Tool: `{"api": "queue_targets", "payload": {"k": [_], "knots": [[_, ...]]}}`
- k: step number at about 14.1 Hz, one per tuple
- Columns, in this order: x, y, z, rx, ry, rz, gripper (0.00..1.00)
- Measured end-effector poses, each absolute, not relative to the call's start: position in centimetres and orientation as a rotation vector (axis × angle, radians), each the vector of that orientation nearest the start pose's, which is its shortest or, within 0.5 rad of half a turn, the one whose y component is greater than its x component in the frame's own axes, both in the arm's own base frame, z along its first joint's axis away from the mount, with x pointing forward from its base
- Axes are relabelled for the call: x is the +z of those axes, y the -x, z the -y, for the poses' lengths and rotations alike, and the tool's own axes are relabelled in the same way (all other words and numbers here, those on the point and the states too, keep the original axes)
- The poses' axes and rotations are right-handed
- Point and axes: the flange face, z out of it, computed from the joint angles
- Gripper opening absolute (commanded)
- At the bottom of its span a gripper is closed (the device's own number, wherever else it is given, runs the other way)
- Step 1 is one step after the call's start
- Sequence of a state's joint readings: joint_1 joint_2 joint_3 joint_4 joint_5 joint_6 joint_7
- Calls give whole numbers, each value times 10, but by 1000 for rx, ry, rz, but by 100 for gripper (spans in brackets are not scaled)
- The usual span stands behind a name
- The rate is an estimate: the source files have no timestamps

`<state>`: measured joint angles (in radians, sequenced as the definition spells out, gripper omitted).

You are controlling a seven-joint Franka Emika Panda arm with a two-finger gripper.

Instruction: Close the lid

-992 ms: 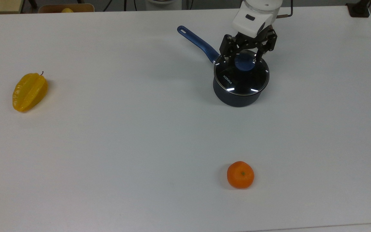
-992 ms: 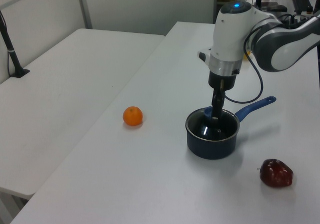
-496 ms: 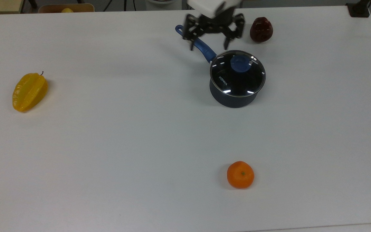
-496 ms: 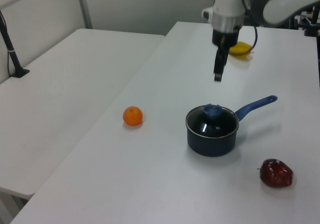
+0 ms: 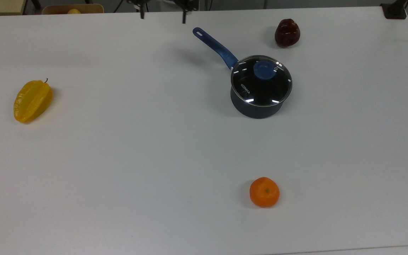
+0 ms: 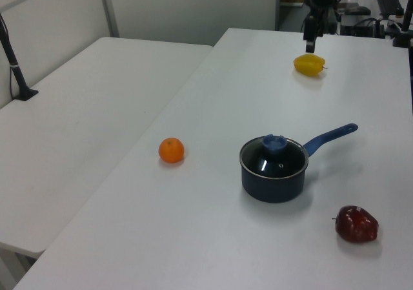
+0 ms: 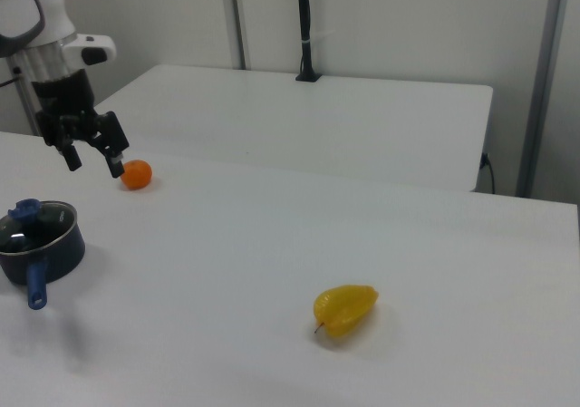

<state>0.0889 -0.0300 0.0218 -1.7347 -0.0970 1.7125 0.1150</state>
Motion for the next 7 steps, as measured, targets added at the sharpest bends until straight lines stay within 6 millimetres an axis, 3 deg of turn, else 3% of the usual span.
{"api": "queue_targets", "payload": {"k": [5, 7], "knots": [[603, -530, 16, 5, 3209, -118, 100], [607, -527, 20, 2, 3203, -131, 100]]}}
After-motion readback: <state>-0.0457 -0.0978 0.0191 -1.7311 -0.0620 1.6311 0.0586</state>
